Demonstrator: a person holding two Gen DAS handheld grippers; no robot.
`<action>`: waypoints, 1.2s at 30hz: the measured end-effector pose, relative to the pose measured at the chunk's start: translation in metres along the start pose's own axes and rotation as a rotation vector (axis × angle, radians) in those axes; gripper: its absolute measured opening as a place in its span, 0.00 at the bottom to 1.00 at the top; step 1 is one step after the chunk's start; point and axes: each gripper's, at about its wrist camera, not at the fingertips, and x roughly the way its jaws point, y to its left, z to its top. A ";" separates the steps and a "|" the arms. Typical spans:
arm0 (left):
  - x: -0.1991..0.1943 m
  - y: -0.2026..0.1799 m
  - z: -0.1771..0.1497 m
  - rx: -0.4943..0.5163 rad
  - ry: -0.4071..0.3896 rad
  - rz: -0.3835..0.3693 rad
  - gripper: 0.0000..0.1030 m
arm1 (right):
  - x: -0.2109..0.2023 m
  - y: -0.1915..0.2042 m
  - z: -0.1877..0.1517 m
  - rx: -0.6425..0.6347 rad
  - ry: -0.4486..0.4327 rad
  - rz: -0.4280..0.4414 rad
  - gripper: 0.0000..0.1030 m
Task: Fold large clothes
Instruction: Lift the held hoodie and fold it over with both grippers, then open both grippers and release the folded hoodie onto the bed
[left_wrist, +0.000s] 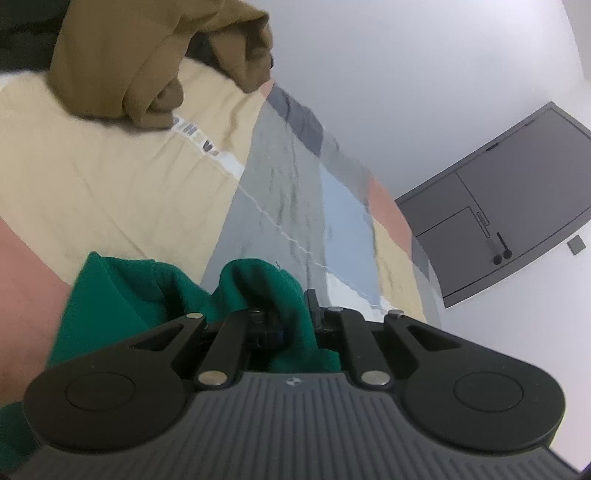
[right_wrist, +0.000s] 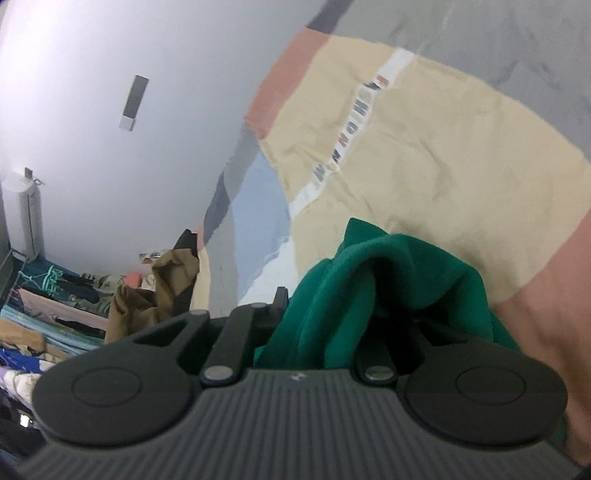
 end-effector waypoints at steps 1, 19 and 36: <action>0.004 0.001 -0.001 -0.001 0.003 0.005 0.11 | 0.003 -0.003 0.001 0.010 0.004 0.002 0.15; -0.031 -0.053 -0.028 0.217 -0.084 0.057 0.58 | -0.024 0.027 -0.014 -0.105 -0.037 -0.025 0.30; -0.144 -0.097 -0.088 0.376 -0.223 0.125 0.65 | -0.107 0.109 -0.113 -0.563 -0.184 -0.131 0.66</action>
